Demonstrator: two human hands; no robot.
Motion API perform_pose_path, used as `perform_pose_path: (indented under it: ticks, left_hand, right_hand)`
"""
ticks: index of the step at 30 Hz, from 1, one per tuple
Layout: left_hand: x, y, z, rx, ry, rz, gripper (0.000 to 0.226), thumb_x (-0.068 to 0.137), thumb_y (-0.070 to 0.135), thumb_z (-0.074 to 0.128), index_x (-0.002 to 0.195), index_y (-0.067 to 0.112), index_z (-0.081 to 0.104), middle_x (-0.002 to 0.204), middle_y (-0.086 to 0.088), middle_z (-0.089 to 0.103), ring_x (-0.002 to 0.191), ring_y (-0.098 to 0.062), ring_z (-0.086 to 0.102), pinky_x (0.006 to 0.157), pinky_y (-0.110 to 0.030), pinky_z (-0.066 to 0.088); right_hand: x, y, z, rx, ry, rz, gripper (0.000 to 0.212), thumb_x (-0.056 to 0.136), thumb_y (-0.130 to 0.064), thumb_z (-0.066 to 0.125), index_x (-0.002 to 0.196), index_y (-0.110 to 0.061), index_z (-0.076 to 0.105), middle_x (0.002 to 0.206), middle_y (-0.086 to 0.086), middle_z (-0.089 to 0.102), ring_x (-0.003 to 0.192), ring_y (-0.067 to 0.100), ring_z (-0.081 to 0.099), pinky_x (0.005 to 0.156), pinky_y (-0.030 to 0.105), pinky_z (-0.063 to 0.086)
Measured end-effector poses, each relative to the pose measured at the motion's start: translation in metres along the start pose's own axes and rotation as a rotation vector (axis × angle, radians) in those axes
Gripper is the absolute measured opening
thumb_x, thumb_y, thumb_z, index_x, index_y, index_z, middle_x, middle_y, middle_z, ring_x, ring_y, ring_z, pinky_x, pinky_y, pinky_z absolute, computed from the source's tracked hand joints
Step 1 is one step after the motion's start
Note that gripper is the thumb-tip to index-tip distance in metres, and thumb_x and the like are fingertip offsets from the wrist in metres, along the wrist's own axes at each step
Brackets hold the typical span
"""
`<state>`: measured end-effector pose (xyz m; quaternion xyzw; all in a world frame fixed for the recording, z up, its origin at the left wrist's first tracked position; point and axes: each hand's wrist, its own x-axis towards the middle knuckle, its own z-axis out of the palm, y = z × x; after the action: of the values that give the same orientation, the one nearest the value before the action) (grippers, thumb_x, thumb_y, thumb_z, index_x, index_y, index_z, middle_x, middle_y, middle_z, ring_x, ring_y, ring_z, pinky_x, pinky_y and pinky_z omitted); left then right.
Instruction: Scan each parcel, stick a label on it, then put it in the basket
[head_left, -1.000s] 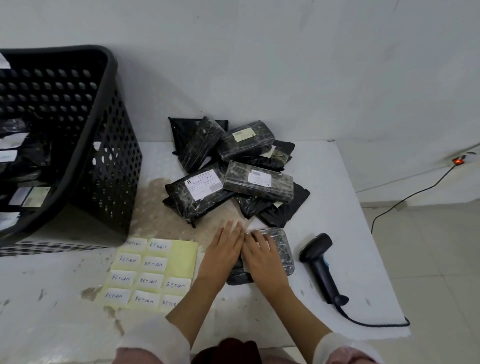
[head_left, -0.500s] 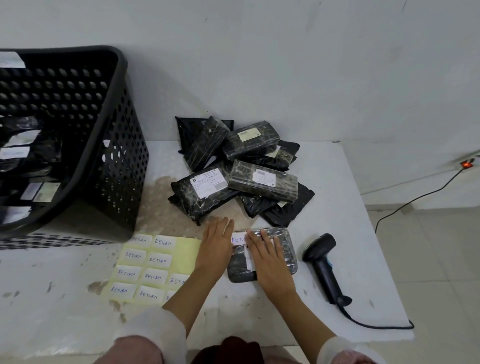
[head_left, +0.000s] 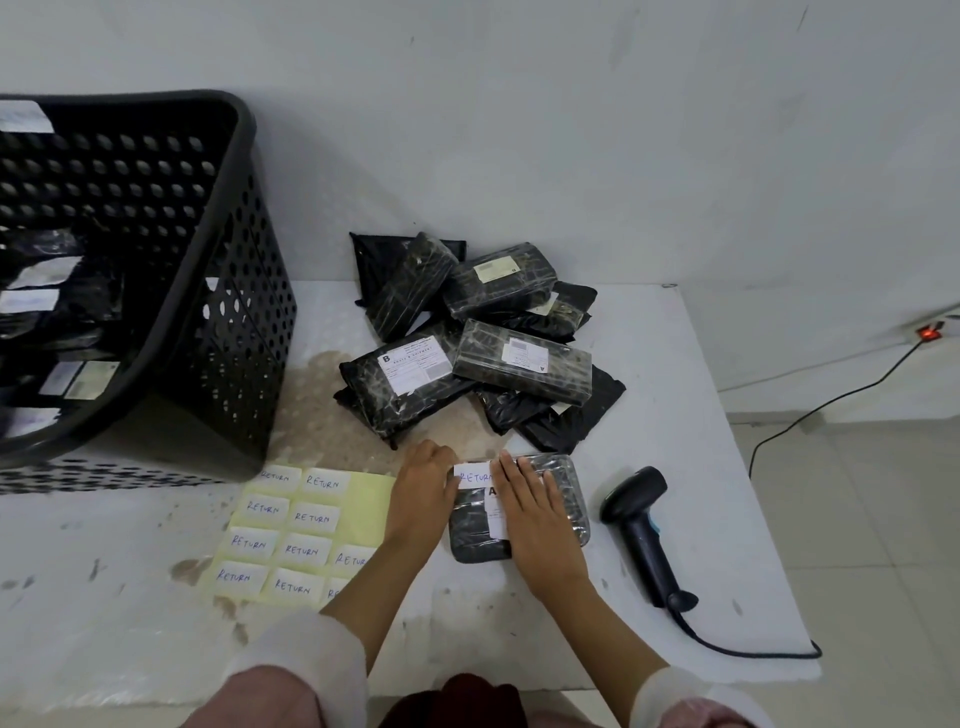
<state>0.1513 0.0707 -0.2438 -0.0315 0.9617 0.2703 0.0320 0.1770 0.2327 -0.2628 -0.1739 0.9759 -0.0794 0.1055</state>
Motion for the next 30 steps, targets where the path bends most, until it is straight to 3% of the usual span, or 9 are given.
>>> perform_pose_path:
  ticks: [4,11,16,18,20,22,24,26,30]
  left_hand:
    - [0.005,0.012,-0.003,-0.049,-0.003,-0.049,0.008,0.092,0.01,0.052,0.086,0.01,0.056,0.093,-0.004,0.053,0.089,-0.021,0.053,0.067,-0.034,0.047]
    - [0.005,0.036,-0.004,-0.183,0.021,-0.079,0.009,0.095,0.009,0.044,0.086,0.008,0.048,0.079,-0.009,0.057,0.071,-0.023,0.054,0.063,-0.038,0.048]
    - [0.021,0.045,0.0,-0.436,0.0,-0.349,0.006,0.09,0.003,0.055,0.085,0.006,0.052,0.072,-0.003,0.052,0.075,-0.028,0.06,0.065,-0.032,0.05]
    - [0.021,0.037,0.0,-0.486,-0.036,-0.421,0.012,0.085,-0.001,0.061,0.085,0.005,0.051,0.074,-0.01,0.055,0.08,-0.036,0.064,0.073,-0.044,0.056]
    - [0.019,0.028,-0.001,-0.486,-0.072,-0.464,0.016,0.082,-0.005,0.064,0.086,0.005,0.052,0.085,-0.02,0.061,0.084,-0.037,0.065,0.075,-0.049,0.056]
    - [0.016,0.022,0.0,-0.494,-0.083,-0.466,0.02,0.081,-0.007,0.065,0.088,0.006,0.051,0.086,-0.02,0.061,0.084,-0.037,0.066,0.075,-0.05,0.056]
    - [0.014,0.021,0.002,-0.494,-0.072,-0.453,0.024,0.081,-0.008,0.064,0.091,0.009,0.05,0.08,-0.014,0.057,0.081,-0.036,0.065,0.073,-0.05,0.057]
    - [0.014,0.02,0.004,-0.479,-0.057,-0.443,0.025,0.081,-0.007,0.064,0.093,0.01,0.049,0.077,-0.01,0.054,0.079,-0.036,0.065,0.072,-0.05,0.057]
    - [0.014,0.02,0.003,-0.46,-0.035,-0.434,0.027,0.08,-0.007,0.065,0.094,0.011,0.049,0.074,-0.01,0.055,0.076,-0.035,0.065,0.071,-0.049,0.057]
  right_hand:
    - [0.0,-0.001,0.0,-0.007,-0.017,0.01,0.066,0.102,-0.018,0.028,0.148,-0.017,-0.02,0.159,0.0,-0.02,0.147,0.023,-0.016,0.112,0.041,-0.022]
    - [0.0,0.0,0.001,-0.002,-0.02,0.003,0.068,0.102,-0.019,0.029,0.146,-0.017,-0.023,0.157,0.0,-0.024,0.147,0.024,-0.016,0.112,0.042,-0.023]
    - [0.002,-0.002,0.0,-0.027,-0.018,0.002,0.071,0.1,-0.016,0.034,0.148,-0.02,-0.019,0.16,0.003,-0.014,0.148,0.026,-0.01,0.114,0.044,-0.019]
    - [0.001,-0.006,-0.006,-0.047,-0.009,0.002,0.075,0.092,-0.016,0.053,0.153,-0.017,0.009,0.16,0.007,0.013,0.147,0.028,0.016,0.118,0.049,0.004]
    - [-0.001,-0.008,-0.007,-0.07,0.053,-0.011,0.077,0.073,-0.019,0.077,0.142,-0.012,0.044,0.147,0.007,0.044,0.133,0.025,0.046,0.109,0.046,0.036]
    - [0.0,-0.007,-0.007,-0.073,0.041,0.002,0.077,0.066,-0.021,0.082,0.137,-0.011,0.052,0.142,0.006,0.051,0.128,0.023,0.052,0.104,0.044,0.043]
    - [0.001,-0.005,-0.007,-0.091,0.005,0.01,0.078,0.081,-0.019,0.07,0.149,-0.015,0.032,0.155,0.009,0.031,0.141,0.027,0.034,0.115,0.047,0.024]
    - [0.005,-0.003,-0.003,-0.084,-0.1,-0.025,0.077,0.096,-0.013,0.046,0.153,-0.026,-0.004,0.162,0.009,-0.005,0.149,0.03,-0.001,0.118,0.047,-0.005]
    - [0.009,-0.003,-0.006,-0.055,-0.139,-0.013,0.079,0.099,-0.01,0.041,0.15,-0.039,-0.011,0.161,0.009,-0.011,0.148,0.03,-0.01,0.119,0.049,-0.004]
